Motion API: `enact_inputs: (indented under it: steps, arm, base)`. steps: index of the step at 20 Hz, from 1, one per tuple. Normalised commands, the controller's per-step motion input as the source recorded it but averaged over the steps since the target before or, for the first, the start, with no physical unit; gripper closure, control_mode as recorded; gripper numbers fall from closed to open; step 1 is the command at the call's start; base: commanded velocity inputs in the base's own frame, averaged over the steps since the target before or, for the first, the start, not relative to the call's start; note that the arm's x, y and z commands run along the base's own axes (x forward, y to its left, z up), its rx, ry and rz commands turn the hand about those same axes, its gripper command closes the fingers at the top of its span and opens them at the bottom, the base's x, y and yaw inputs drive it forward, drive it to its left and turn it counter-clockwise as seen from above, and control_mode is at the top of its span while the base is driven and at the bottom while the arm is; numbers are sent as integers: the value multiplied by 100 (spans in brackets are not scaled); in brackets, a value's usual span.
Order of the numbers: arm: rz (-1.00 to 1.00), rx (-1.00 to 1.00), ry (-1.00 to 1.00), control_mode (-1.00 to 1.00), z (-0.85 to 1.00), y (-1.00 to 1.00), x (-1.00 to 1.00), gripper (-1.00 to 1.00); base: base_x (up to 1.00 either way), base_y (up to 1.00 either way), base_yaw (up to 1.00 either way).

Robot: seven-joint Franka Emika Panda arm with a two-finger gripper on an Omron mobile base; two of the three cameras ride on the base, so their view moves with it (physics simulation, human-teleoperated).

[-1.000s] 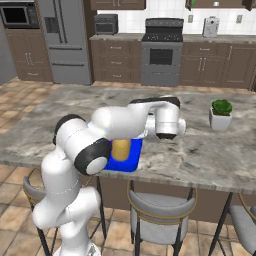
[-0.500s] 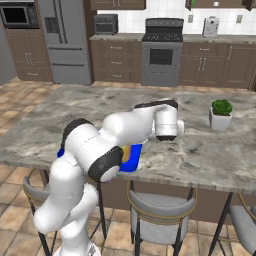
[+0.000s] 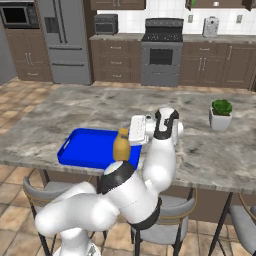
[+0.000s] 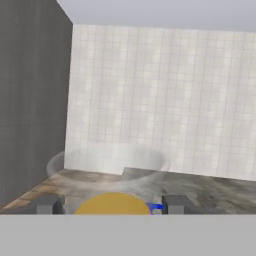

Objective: There is a tray on the dining counter. Grab the cup, mug, and pitcher and place them on the tray. The pitcher may be placed next to the tray if it cannot fit the tray.

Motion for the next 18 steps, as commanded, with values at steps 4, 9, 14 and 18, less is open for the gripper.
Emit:
enact_inputs:
  steps: [4, 9, 14, 18]
  arm:
    - [0, 0, 0, -100, -10, 2, 11, 100]
    - [0, -4, 0, -100, -17, 7, 5, 100]
    - [-1, -8, -1, -100, -26, 11, 0, 100]
    - [-1, -10, 0, -100, -28, 5, 0, 100]
  base:
    - [0, 0, 0]
    - [0, 0, 0]
    - [0, 0, 0]
    - [0, 0, 0]
